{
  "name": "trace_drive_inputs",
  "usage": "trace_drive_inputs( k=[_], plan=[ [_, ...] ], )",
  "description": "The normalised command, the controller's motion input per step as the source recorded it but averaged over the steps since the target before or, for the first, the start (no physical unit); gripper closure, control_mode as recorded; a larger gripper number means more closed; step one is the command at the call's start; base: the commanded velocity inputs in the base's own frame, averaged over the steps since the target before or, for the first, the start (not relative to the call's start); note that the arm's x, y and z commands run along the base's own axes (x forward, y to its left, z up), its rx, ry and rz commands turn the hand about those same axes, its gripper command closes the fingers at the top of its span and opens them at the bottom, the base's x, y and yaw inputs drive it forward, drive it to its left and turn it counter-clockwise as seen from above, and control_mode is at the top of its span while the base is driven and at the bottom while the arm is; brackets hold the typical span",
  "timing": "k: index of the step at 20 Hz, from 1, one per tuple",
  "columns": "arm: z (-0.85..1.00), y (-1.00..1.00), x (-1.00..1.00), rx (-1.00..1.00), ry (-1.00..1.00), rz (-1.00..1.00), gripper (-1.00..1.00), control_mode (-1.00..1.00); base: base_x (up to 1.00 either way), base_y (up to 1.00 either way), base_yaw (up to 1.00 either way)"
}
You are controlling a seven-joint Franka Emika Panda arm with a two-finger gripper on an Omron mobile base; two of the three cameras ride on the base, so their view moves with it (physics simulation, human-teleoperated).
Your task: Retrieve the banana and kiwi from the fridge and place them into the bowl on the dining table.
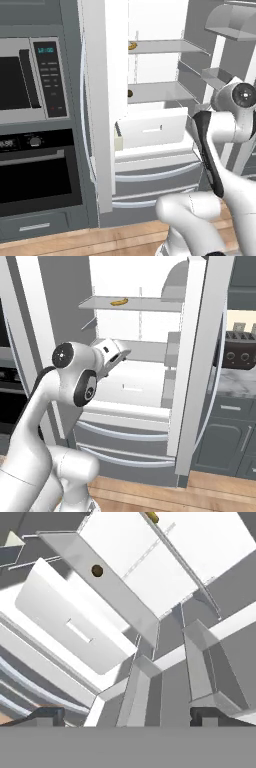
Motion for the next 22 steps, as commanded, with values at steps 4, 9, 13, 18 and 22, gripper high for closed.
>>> trace_drive_inputs(
  k=[4, 9, 13, 18, 22],
  plan=[
    [0.0, 0.79, -0.44, 0.38, -0.1, -0.01, -1.0, -1.0, 0.0, 0.0, 0.0],
    [0.0, 0.48, -0.36, 0.47, -0.03, -0.02, -1.0, -1.0, 0.0, 0.0, 0.0],
    [-0.01, 0.06, -0.5, 0.49, 0.13, 0.0, -1.0, -1.0, 0.0, 0.0, 0.0],
    [-0.03, 0.22, -0.05, 0.08, 0.02, -0.04, -1.0, -1.0, 0.0, 0.0, 0.0],
    [0.0, 0.04, -0.14, 0.0, 0.0, -0.1, -1.0, -1.0, 0.0, 0.0, 0.0]
  ],
)
